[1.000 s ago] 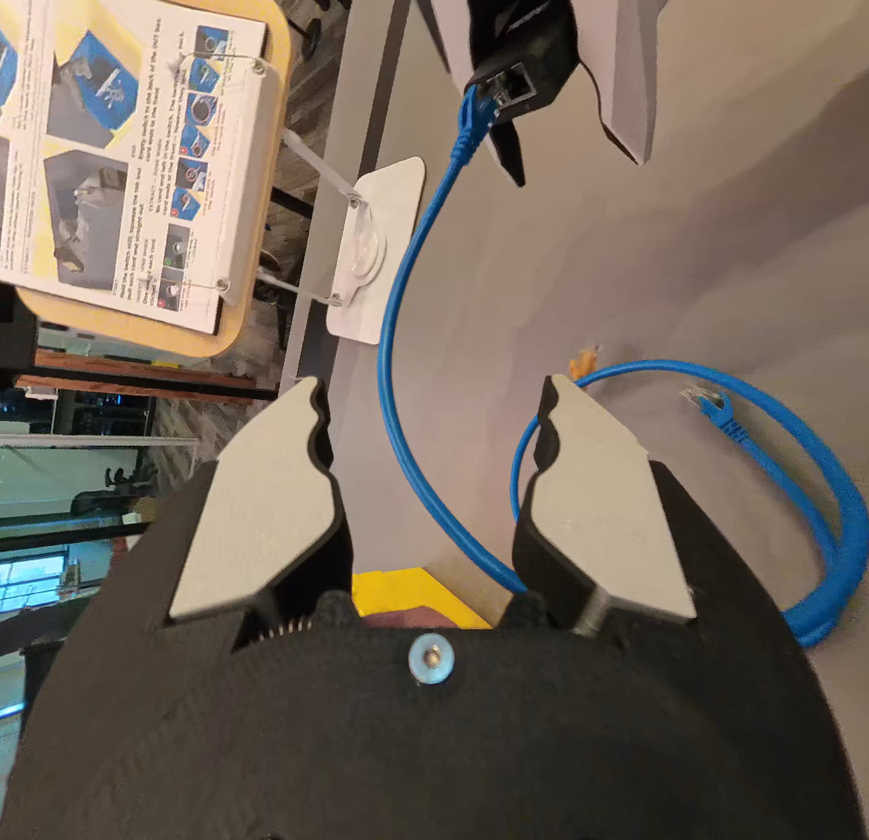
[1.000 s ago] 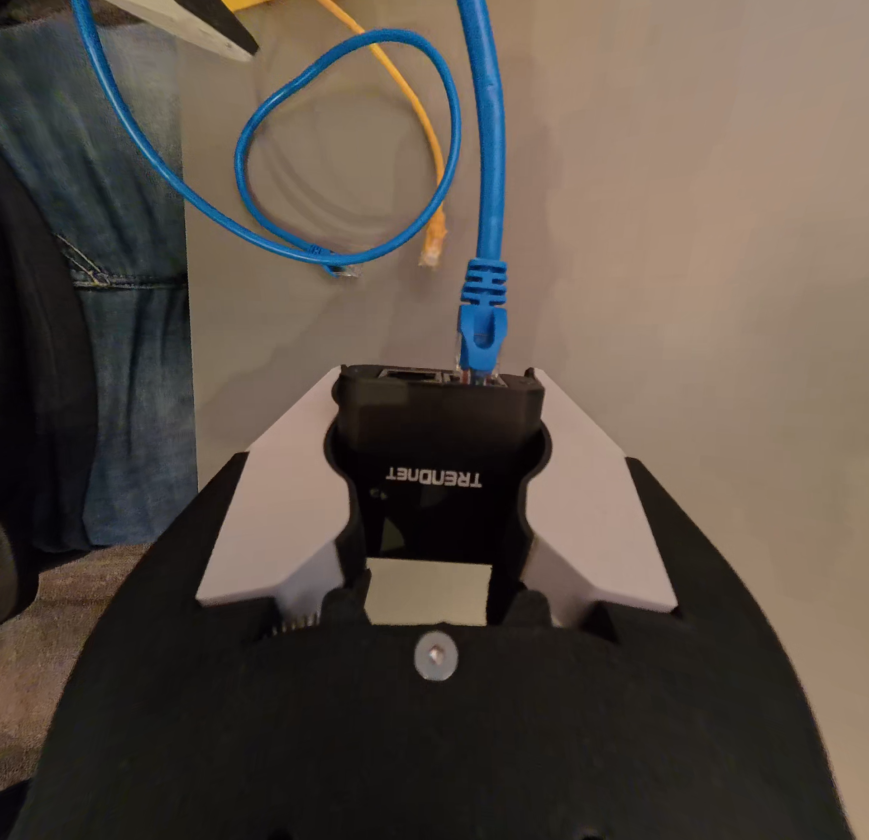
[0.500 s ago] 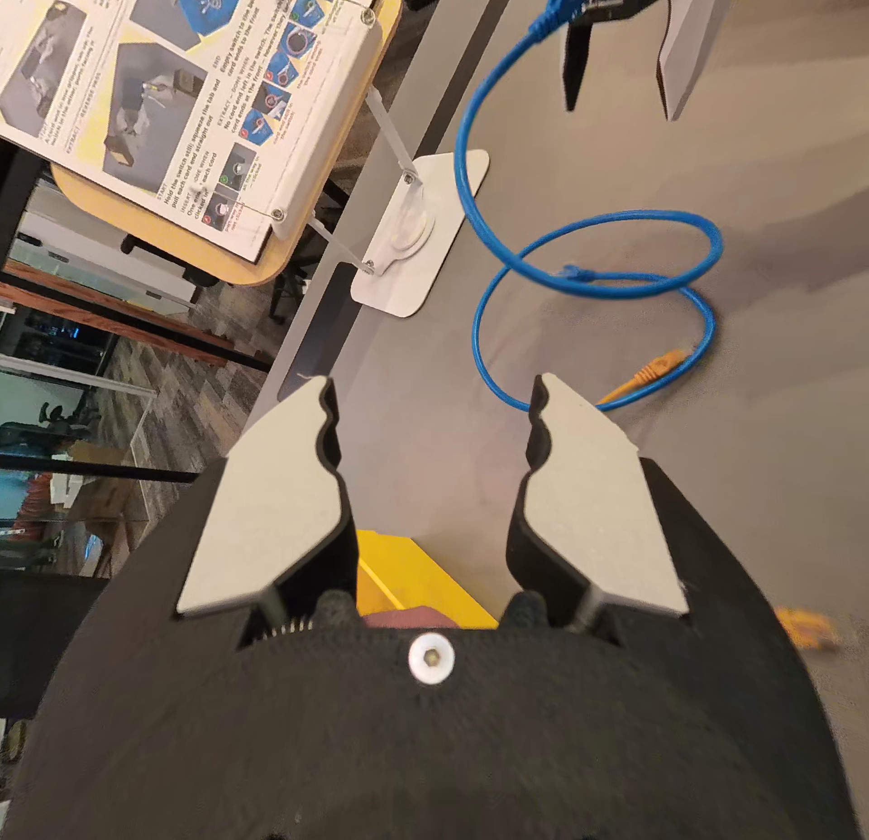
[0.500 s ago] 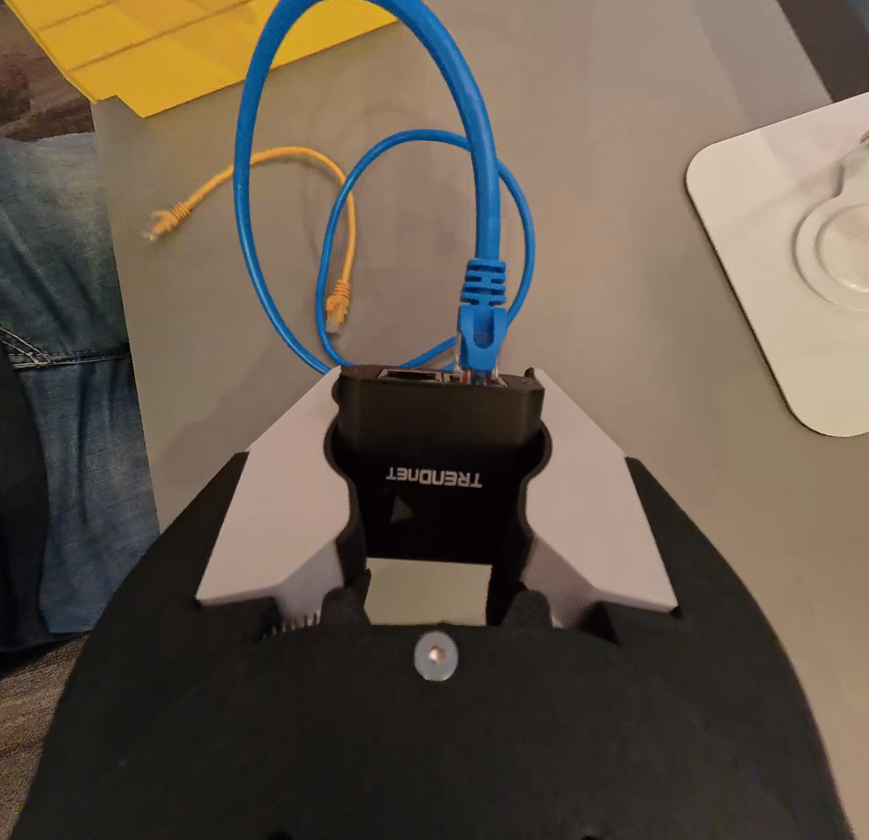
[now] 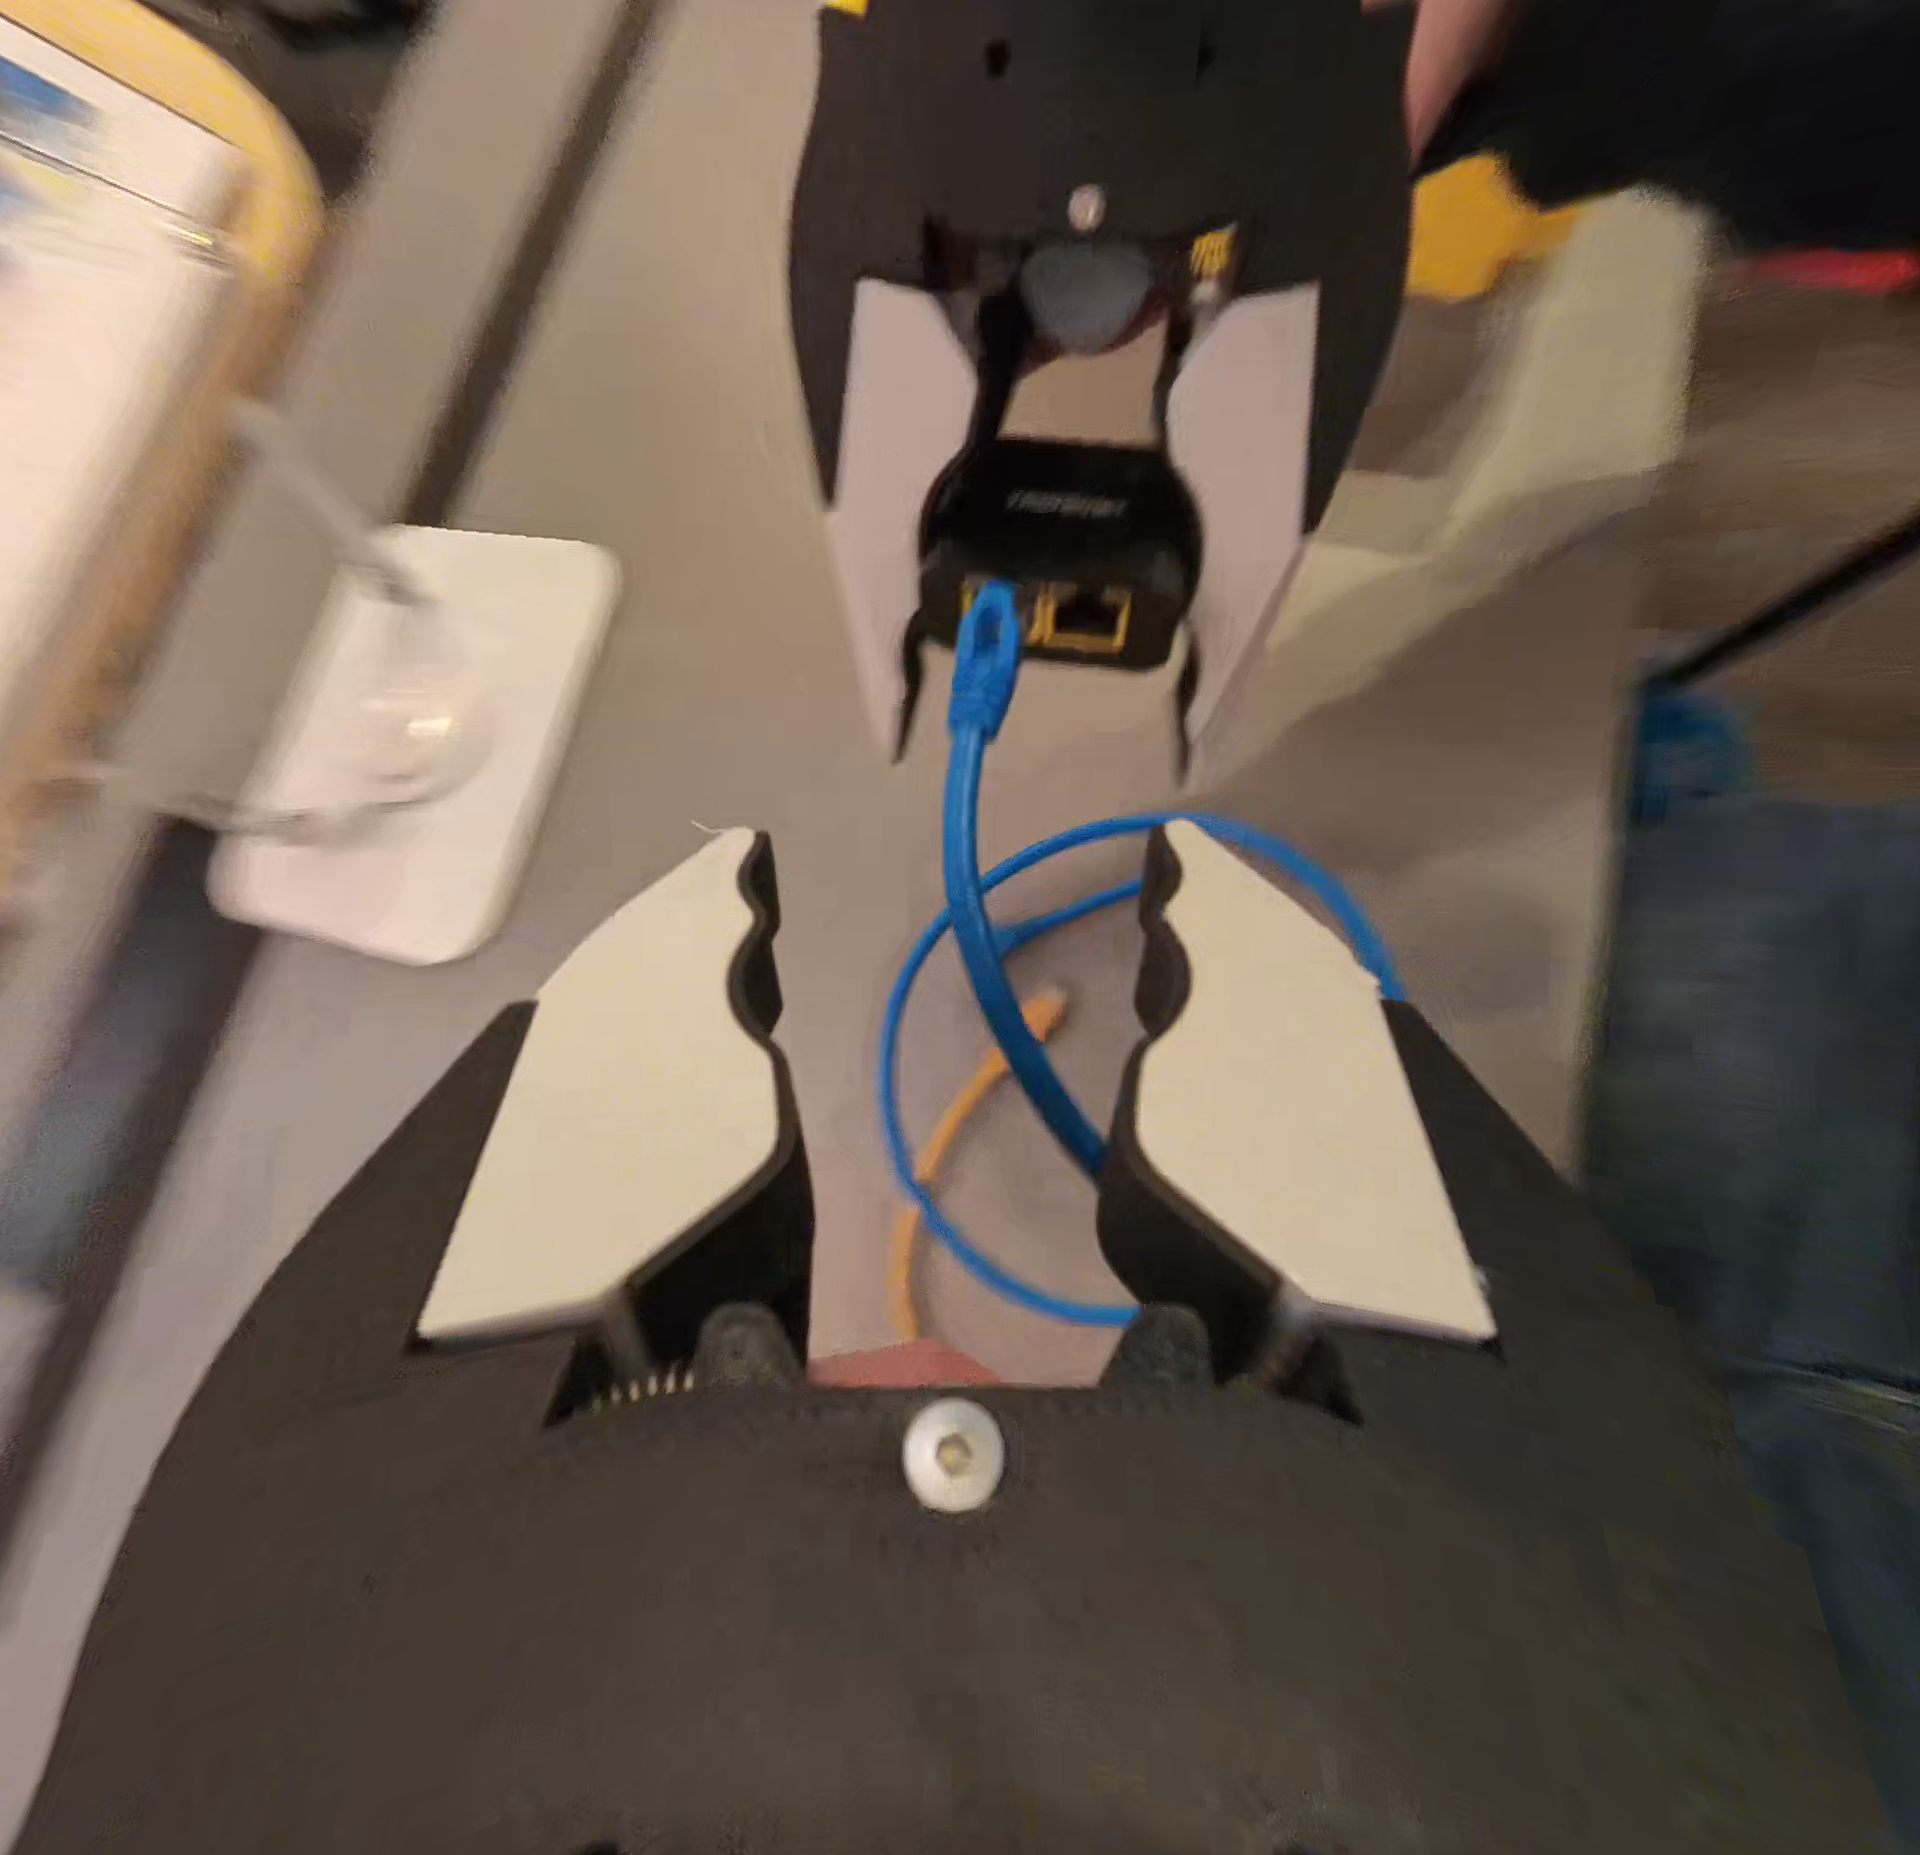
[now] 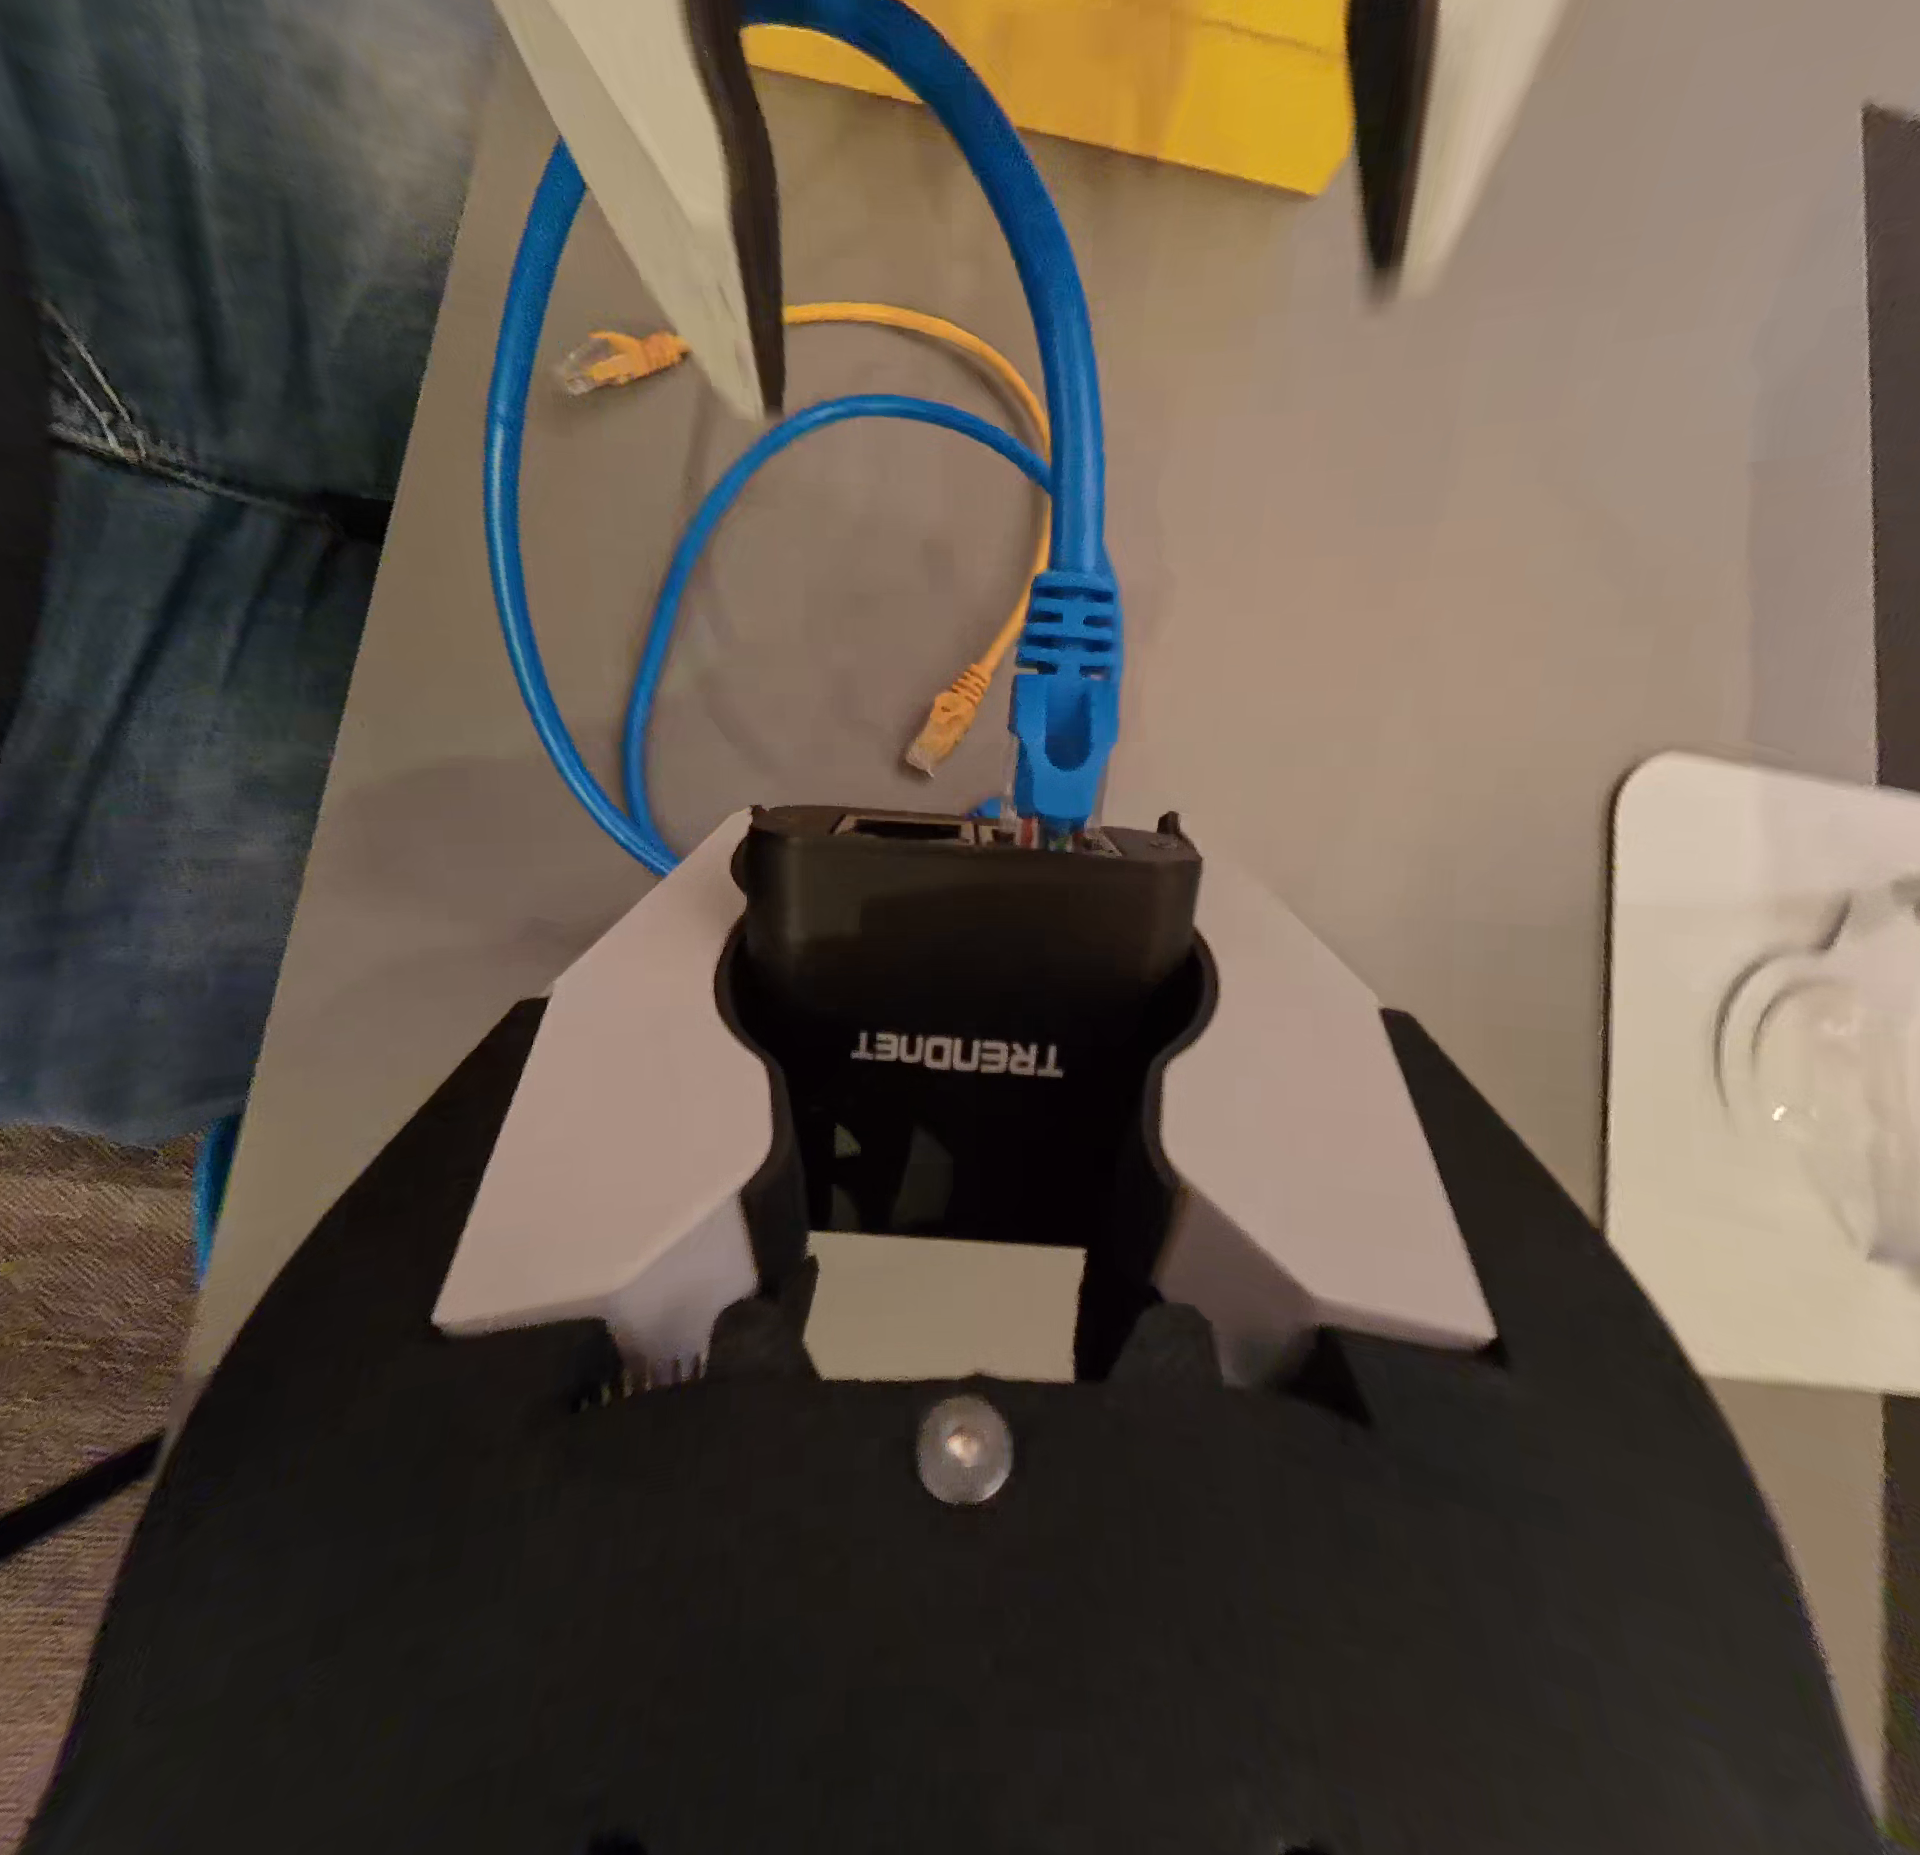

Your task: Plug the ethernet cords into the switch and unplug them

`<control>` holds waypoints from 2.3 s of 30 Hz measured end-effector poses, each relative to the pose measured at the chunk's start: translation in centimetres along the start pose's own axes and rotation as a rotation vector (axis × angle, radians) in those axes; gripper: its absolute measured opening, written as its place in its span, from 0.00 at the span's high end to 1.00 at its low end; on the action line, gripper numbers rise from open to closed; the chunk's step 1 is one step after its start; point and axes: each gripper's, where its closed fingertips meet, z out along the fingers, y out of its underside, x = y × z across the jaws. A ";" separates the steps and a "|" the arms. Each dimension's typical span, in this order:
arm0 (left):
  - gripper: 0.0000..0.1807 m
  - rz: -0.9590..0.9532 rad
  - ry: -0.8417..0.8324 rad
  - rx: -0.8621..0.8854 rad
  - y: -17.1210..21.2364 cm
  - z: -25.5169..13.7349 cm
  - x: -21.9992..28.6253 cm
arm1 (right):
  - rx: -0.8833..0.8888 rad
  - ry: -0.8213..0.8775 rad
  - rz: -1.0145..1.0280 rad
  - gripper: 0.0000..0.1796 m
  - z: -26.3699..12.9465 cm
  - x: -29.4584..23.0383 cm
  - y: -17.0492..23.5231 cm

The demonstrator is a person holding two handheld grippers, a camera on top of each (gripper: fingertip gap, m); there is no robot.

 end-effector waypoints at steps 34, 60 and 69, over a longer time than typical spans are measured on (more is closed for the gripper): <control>0.95 -0.485 0.300 0.440 -1.3 -7.8 1.7 | 0.194 -0.069 0.376 0.73 7.8 3.9 0.3; 0.95 -0.442 0.299 0.508 -0.9 -10.6 3.4 | 0.025 0.203 0.219 0.98 11.5 8.9 -1.5; 0.95 -0.455 0.261 0.505 -0.5 -9.3 2.6 | 0.057 0.606 0.357 0.98 -8.6 13.2 2.1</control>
